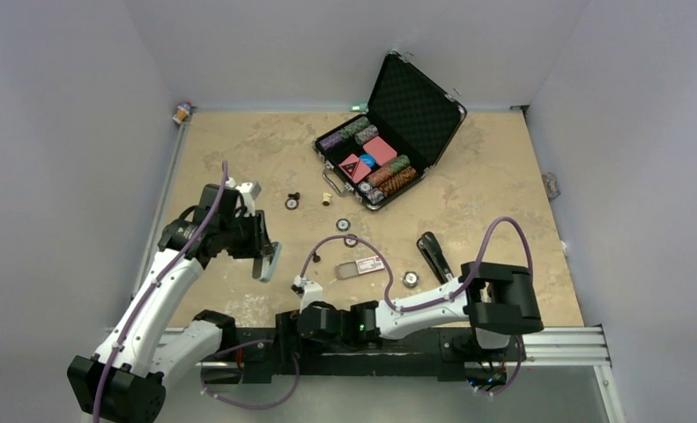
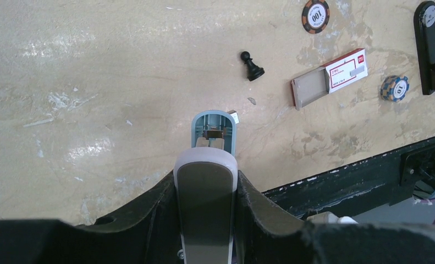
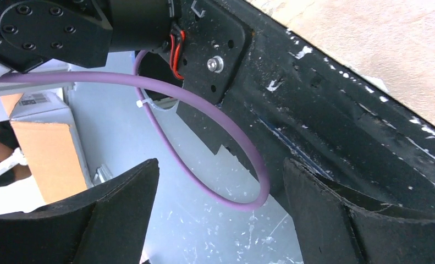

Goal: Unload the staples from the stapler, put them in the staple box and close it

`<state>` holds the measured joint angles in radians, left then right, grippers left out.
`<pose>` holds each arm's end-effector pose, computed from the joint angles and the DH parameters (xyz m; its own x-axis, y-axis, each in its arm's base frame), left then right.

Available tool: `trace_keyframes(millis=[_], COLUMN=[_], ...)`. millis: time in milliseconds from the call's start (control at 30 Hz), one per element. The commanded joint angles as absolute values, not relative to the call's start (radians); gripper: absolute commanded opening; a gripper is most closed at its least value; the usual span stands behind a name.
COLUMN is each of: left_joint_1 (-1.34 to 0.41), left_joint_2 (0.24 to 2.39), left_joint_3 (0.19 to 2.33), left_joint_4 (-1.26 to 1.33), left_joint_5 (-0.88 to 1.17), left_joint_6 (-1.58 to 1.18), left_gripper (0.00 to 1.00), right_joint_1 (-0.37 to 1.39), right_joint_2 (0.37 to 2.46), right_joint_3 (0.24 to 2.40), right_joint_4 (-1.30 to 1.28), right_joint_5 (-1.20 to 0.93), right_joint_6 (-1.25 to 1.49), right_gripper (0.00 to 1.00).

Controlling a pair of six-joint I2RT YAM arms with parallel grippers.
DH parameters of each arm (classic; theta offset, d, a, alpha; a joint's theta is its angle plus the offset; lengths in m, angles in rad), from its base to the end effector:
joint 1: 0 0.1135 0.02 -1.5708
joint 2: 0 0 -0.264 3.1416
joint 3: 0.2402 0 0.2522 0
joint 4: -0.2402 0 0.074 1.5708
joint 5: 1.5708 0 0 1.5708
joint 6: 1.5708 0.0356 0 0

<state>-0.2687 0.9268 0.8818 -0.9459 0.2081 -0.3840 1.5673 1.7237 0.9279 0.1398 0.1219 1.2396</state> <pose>0.1605 -0.0518 0.2825 -0.8860 -0.1362 -0.4433 0.0399 0.9300 -0.3655 0.0056 0.3611 0.1747 -0.9390 -0.1039 -0.3278 -0.3206 0.6093 0.7253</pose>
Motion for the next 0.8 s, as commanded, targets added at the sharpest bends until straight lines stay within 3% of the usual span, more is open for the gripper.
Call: trace_keyframes(millis=[0, 300, 467, 767], left_joint_1=[-0.264, -0.265, -0.264, -0.264], left_joint_2=[0.904, 0.874, 0.827, 0.678], left_joint_3=[0.904, 0.902, 0.899, 0.854], left_joint_4=[-0.908, -0.896, -0.887, -0.697], left_joint_5=[0.216, 0.249, 0.301, 0.662], left_joint_6=[-0.396, -0.396, -0.405, -0.716], left_gripper=[0.0, 0.0, 0.0, 0.0], right_joint_1=[1.575, 1.582, 1.582, 1.582], right_joint_2=[1.665, 1.508, 1.369, 1.113], right_joint_3=[0.962, 0.819, 0.682, 0.559], right_joint_4=[0.091, 0.242, 0.45, 0.56], right_joint_5=[0.213, 0.286, 0.306, 0.347], right_joint_6=[1.262, 1.256, 1.228, 1.162], right_gripper=[0.88, 0.88, 0.88, 0.88])
